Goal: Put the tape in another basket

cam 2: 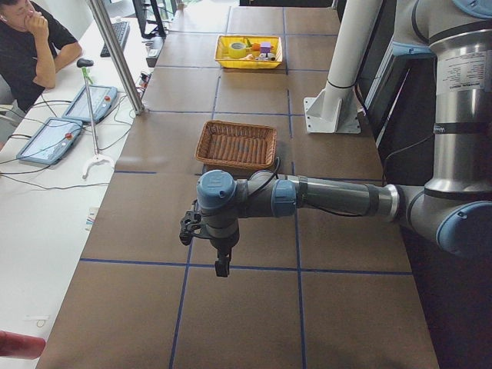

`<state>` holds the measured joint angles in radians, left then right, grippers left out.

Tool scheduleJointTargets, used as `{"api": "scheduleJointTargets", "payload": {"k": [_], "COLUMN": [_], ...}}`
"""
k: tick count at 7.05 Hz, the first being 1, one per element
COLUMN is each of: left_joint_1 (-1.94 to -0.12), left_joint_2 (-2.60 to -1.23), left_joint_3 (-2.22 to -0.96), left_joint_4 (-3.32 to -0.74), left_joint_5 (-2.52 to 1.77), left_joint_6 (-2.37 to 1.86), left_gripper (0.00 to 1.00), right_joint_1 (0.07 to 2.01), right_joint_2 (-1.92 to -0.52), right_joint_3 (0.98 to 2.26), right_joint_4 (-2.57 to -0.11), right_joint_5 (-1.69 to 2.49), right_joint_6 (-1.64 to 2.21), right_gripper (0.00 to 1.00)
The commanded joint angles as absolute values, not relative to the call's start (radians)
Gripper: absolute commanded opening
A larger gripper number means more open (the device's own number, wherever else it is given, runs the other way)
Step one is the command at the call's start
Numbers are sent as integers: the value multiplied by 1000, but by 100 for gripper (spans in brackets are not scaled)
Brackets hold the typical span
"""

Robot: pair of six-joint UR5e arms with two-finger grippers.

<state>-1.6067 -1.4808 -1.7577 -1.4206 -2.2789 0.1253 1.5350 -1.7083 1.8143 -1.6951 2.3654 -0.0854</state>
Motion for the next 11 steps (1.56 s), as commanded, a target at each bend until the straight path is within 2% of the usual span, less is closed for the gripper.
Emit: {"api": "scheduleJointTargets", "payload": {"k": [1,5,9,11], "left_joint_1": [-1606,-1608,-1606,-1606], "left_joint_2": [-1477,-1477,-1476,-1477], "left_joint_3": [-1749,-1752,-1756,-1756], "left_joint_4": [-1420,-1419,-1420,-1420], "left_joint_5": [-2281,-2281,-2283,-2283], "left_joint_6": [124,129,132,132], "left_gripper": [100,100,100,100], "right_joint_1": [1532,1523,1369,1220], "right_joint_2": [-1709,-1704,-1609,-1537], "right_joint_3": [1810,1809,1810,1799], "right_joint_4": [-1692,-1645,-1597,-1516], "right_joint_5": [2368,2372,2364,2323], "right_joint_6": [-89,-78,101,297], "right_gripper": [100,100,99,98]}}
